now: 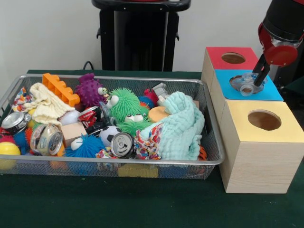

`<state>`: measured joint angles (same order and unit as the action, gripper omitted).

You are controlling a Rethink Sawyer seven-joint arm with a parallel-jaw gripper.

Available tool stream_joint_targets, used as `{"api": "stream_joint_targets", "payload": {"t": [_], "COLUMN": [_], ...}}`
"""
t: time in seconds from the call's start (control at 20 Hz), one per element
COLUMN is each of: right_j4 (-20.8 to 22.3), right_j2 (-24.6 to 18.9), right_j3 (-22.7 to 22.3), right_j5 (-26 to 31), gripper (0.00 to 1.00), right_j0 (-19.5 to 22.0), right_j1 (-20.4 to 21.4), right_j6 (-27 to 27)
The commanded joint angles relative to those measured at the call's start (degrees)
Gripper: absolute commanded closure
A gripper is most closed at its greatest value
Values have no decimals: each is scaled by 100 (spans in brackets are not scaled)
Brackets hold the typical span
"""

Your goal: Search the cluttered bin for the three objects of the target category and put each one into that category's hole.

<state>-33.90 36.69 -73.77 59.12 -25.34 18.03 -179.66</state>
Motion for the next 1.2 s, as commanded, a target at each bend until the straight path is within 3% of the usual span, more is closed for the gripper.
{"api": "stream_joint_targets", "payload": {"t": [0.05,0.35,0.55,0.95,1.2], "right_j4": [-158,-122,-95,-67,-82], "right_j2": [-707,-732,-812,-1028,-1101], "right_j3": [-675,-1804,-2129,-2370,-2059], "right_j5": [-31,-604,-862,-1303,-1259], "gripper": [100,100,100,100,100], "right_j0": [153,55,99,169,178], "right_j1": [49,613,762,755,550], "right_j6": [-873,-307,-127,-117,-399]}}
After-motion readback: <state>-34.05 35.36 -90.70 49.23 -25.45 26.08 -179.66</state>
